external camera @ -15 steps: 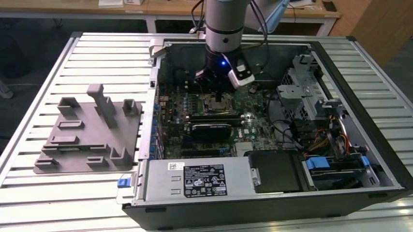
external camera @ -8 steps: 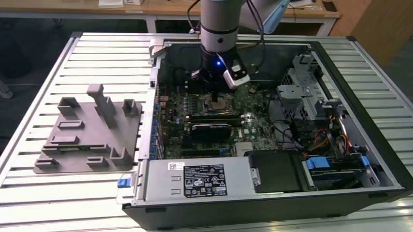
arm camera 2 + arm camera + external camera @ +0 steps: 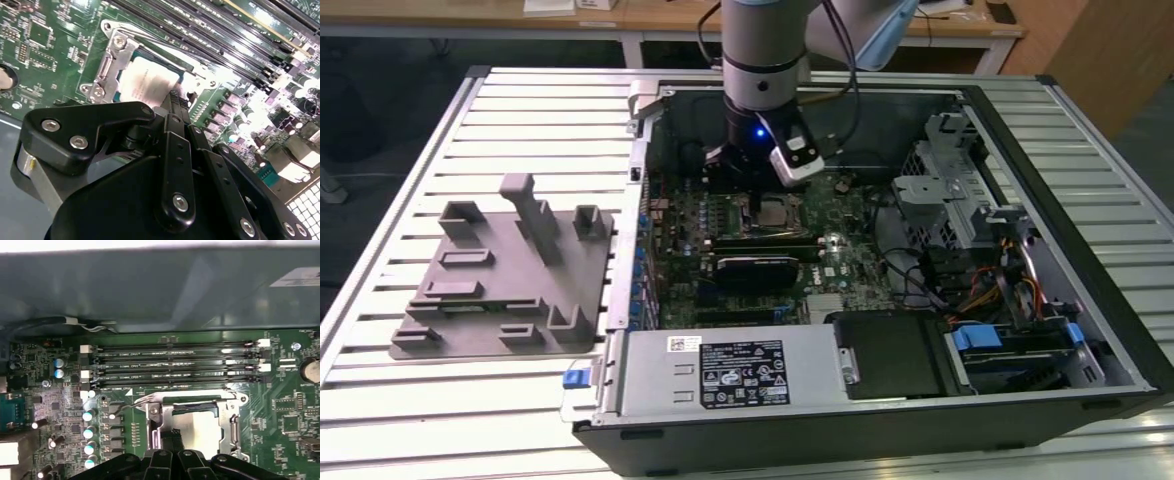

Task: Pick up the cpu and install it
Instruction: 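Close the cpu cover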

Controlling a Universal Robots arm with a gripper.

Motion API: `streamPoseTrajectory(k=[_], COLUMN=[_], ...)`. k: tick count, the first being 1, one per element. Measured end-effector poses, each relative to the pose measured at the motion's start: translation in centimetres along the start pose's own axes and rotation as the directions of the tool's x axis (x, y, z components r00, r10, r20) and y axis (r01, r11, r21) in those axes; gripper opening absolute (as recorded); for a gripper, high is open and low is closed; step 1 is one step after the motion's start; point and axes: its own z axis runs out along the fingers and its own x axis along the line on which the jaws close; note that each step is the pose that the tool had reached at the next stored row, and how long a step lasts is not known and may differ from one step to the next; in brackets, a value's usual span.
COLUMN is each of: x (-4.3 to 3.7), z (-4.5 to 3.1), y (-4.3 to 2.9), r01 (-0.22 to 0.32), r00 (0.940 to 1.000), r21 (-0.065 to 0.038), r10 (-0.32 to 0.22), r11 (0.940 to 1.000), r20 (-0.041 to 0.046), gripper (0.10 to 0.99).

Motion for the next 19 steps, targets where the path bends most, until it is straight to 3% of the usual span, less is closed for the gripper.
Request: streamPoseTrajectory(k=[19], x=[0.67], z=[1.10], y=[-0.08], r01=[-0.029], r00=[0.9996], r21=[0.001], r10=[0.029], r11=[0.9996], r20=[0.0002], gripper=[0.106])
